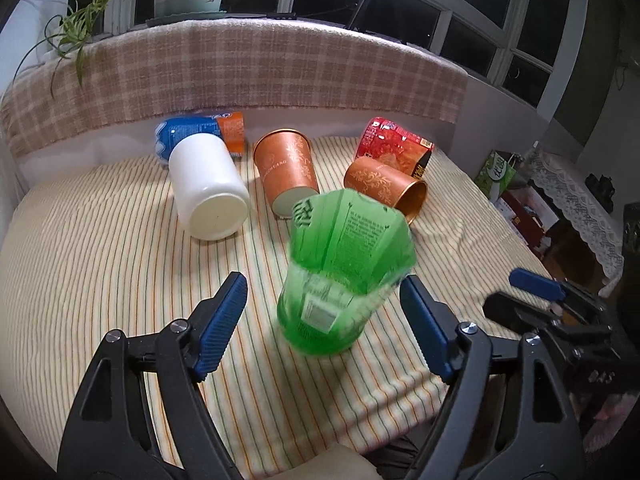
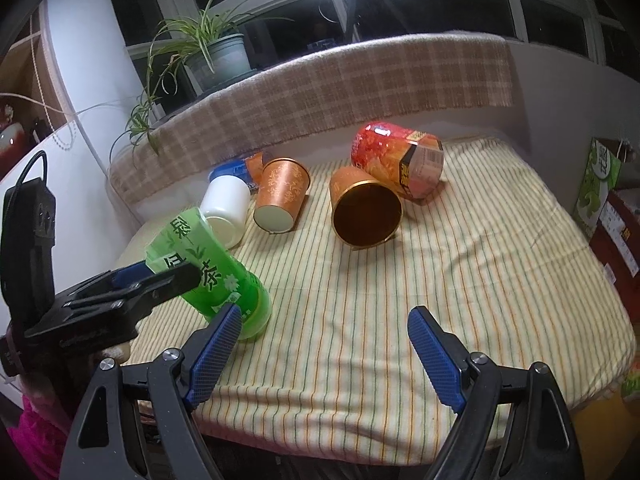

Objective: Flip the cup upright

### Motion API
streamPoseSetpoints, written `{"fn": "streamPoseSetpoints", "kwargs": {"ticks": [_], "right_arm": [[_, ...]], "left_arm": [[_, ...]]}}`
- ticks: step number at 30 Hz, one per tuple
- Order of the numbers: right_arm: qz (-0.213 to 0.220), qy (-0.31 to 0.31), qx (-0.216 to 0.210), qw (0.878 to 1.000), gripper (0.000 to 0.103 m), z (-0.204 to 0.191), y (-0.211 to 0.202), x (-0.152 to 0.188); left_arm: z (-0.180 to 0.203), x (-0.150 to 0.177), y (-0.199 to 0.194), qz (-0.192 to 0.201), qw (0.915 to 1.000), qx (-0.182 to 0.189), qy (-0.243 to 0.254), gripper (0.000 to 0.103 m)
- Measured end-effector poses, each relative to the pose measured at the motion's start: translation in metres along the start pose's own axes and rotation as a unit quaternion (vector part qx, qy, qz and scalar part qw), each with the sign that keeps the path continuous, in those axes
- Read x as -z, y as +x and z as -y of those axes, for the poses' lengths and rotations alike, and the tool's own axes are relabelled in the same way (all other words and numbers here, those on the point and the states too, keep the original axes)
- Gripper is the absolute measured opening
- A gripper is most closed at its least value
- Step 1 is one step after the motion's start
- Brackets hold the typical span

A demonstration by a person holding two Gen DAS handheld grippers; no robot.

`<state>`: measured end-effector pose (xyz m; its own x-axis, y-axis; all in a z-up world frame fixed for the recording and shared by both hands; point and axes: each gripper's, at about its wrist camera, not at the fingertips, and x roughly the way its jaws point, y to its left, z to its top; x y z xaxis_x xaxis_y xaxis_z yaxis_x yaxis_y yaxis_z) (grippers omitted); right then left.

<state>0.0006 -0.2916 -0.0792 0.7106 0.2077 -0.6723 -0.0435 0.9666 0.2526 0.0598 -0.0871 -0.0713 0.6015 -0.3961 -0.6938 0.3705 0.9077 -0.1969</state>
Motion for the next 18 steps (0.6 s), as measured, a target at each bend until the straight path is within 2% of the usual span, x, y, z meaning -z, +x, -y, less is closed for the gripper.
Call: {"fn": "streamPoseSetpoints", "kwargs": {"ticks": [5,7,9,12,14,15,18], "right_arm": [[0.021,-0.023,0.021,0.999,0.087,-0.007,-0.006,-0.007],[0.03,-0.03,0.028,0.999,0.089,-0.008,-0.01,-0.009],[0.043,-0.036,0.033,0.998,0.095,-0.01,-0.014,-0.011],[0.062,-0.049,0.048,0.996,0.096,-0.017,-0.021,-0.013],[0.074,-0.058,0.056,0.994,0.097,-0.021,-0.025,-0.014],[0.08,-0.061,0.059,0.993,0.097,-0.024,-0.028,-0.015],[0.092,-0.068,0.064,0.991,0.097,-0.029,-0.033,-0.017]], "left_arm": [[-0.007,0.006,-0.017,0.008,0.9999,0.0,-0.013,0.081],[-0.009,0.007,-0.026,0.019,0.9997,-0.007,-0.015,0.081],[-0.011,0.009,-0.036,0.034,0.9991,-0.018,-0.018,0.081],[-0.015,0.011,-0.058,0.068,0.9966,-0.038,-0.027,0.081],[-0.016,0.013,-0.072,0.092,0.994,-0.052,-0.029,0.087],[-0.016,0.014,-0.078,0.105,0.9923,-0.059,-0.029,0.094],[-0.015,0.018,-0.101,0.149,0.9846,-0.088,-0.027,0.1]]}}
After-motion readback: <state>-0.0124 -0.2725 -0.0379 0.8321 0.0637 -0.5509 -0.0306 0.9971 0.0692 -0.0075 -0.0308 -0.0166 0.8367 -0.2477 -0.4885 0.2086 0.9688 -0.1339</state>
